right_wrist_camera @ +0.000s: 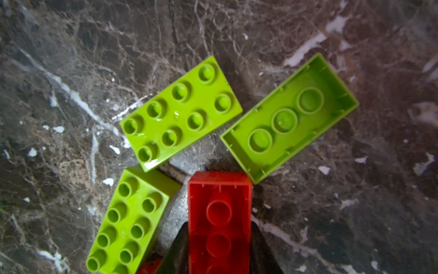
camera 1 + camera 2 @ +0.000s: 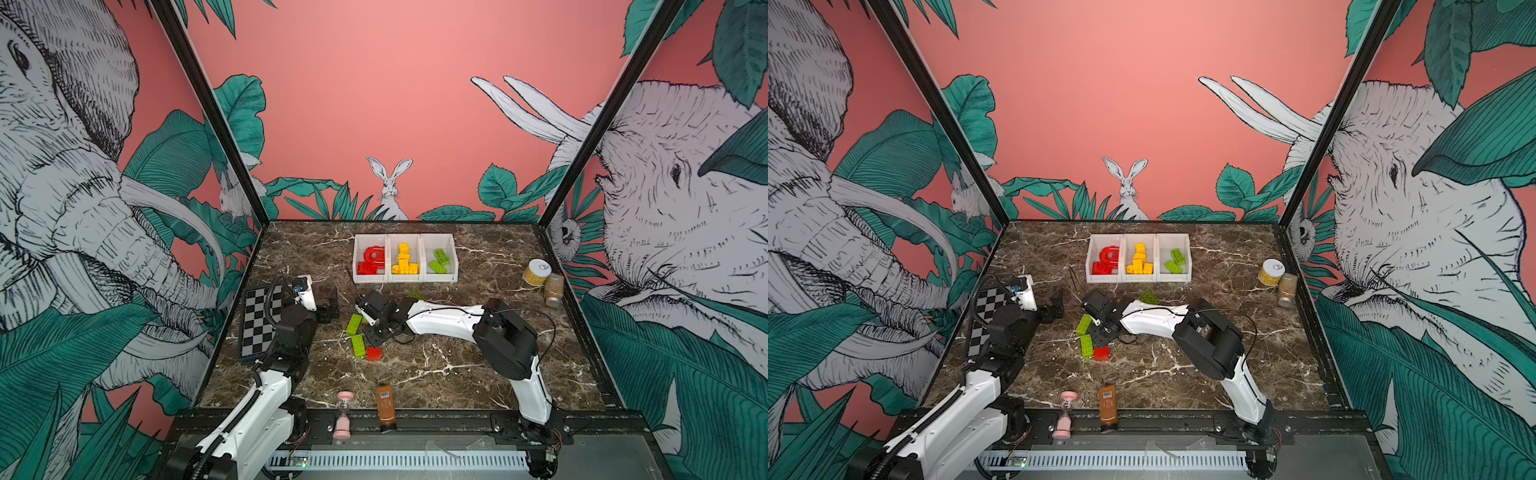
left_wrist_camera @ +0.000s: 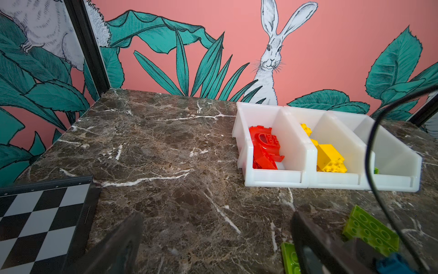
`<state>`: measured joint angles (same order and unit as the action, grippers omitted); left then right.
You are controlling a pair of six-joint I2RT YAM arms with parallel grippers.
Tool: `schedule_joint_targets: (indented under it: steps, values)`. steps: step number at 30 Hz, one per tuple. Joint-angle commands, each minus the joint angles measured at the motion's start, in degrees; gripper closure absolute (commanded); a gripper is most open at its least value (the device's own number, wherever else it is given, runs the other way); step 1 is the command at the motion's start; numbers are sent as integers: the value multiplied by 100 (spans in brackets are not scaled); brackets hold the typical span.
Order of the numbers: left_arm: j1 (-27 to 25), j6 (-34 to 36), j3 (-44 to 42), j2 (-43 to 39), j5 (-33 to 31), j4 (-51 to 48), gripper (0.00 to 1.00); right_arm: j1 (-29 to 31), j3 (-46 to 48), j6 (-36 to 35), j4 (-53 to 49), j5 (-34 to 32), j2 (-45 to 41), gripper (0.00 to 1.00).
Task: Sort the legos into containers by color
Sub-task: 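Carry the red brick to the farthest compartment and release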
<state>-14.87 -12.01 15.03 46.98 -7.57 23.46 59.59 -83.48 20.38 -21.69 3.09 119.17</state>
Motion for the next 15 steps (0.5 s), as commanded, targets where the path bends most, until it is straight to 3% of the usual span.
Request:
schedule_joint_targets:
  steps: [1,7,15]
  values:
    - [-20,-27,-44,90,-8,97,2,-74,186,50,185,-135,-375,76]
    - [-24,-25,-45,118,1,106,2,-370,383,4,364,-36,-819,78]
    - [-19,-53,-62,47,7,102,2,-785,-55,-232,357,-108,-875,79]
